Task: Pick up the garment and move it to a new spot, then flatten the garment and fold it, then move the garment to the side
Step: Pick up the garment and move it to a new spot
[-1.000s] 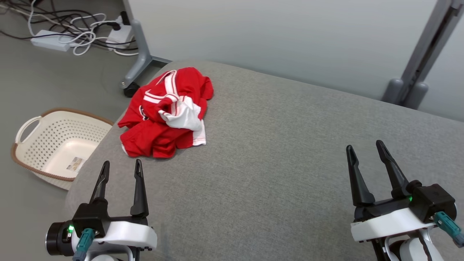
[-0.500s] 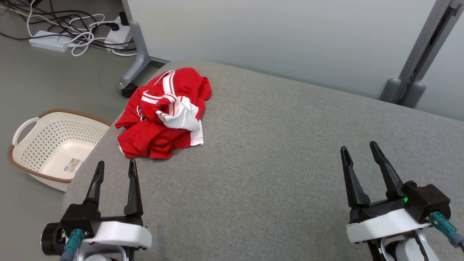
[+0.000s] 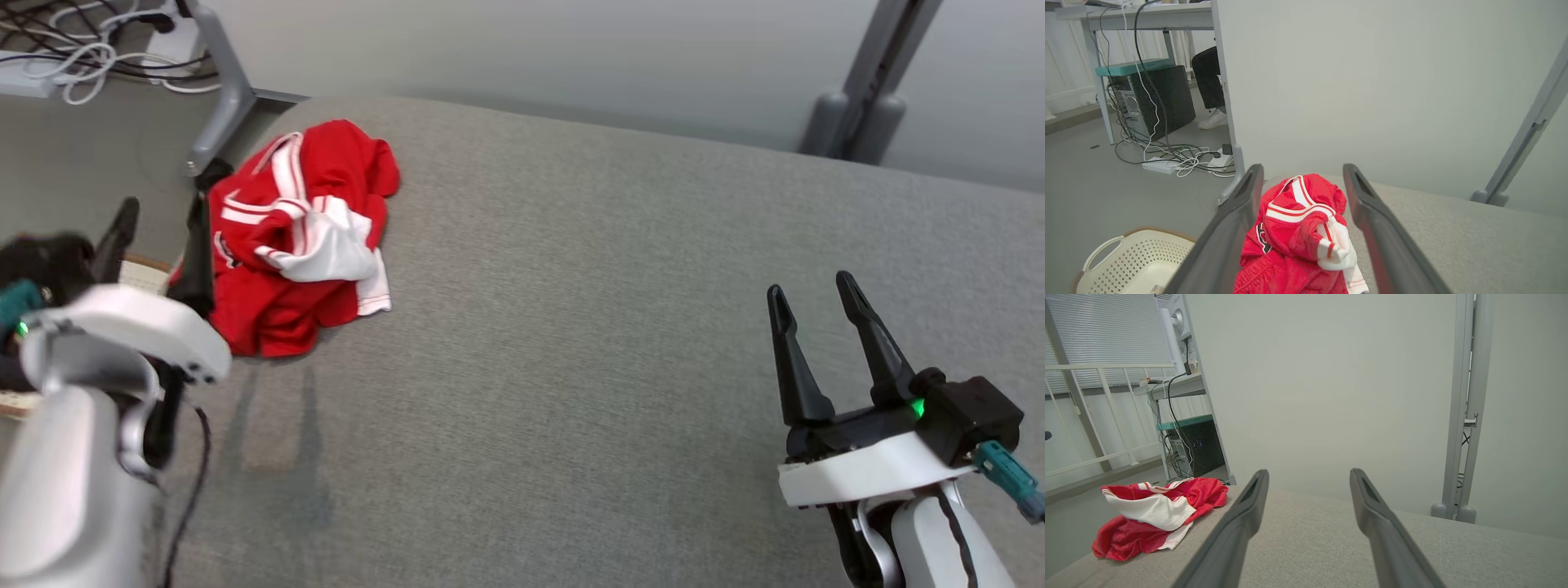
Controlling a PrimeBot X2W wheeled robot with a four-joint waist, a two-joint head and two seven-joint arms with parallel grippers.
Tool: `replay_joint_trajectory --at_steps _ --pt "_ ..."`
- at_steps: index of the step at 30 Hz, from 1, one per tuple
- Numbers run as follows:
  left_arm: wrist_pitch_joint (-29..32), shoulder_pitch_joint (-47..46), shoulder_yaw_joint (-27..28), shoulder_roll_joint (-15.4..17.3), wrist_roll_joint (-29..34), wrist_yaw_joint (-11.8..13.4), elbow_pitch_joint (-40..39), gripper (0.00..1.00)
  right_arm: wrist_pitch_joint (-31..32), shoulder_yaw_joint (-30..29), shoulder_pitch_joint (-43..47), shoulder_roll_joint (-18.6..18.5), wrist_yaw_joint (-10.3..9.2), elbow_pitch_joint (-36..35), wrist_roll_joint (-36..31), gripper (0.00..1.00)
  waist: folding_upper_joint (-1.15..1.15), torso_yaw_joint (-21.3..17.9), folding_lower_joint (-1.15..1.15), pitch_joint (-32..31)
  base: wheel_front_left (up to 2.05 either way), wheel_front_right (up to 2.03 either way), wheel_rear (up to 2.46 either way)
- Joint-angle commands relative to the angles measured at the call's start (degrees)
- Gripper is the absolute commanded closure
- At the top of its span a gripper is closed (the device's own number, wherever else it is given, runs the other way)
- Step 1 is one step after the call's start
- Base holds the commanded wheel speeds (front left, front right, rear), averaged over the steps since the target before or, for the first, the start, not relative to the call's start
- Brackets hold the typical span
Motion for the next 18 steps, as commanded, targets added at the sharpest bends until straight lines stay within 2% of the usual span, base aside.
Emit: replay_joint_trajectory --at_steps 1,3,5,7,10,18 --pt "2.5 -2.7 0.4 1.1 -1.1 -0.6 1.3 0.0 -0.1 -0.2 -0.9 -0.4 0.08 -0.3 -0.3 0.0 0.0 -2.4 0.0 2.3 0.0 0.0 0.0" --pt "7.1 -6.7 1.9 1.7 -5.2 -1.8 4.0 0.0 -0.1 -0.3 -1.7 -0.4 0.08 -0.4 -0.3 0.0 0.0 -3.7 0.0 3.4 0.0 0.0 0.0" --pt "12.1 -10.1 2.1 4.5 -6.0 -2.6 7.2 0.0 -0.1 -0.2 -2.4 -0.4 0.08 -0.5 -0.1 0.0 0.0 -5.4 0.0 4.6 0.0 0.0 0.0" --pt "16.9 -13.3 2.7 5.7 -8.8 -3.3 10.5 0.0 -0.1 0.1 -3.5 -0.4 0.09 -0.8 0.1 0.0 0.0 -7.1 0.0 5.8 0.0 0.0 0.0" --pt "23.9 -18.3 2.7 9.6 -10.3 -4.0 16.6 0.0 -0.1 0.5 -5.0 -0.4 0.05 -1.1 0.3 0.0 0.0 -10.6 0.0 8.0 0.0 0.0 0.0" --pt "36.2 -23.1 1.8 15.8 -12.1 -4.6 26.4 0.0 -0.1 -0.7 -7.1 -0.4 0.05 -2.1 0.6 0.0 0.0 -16.5 0.0 12.4 0.0 0.0 0.0"
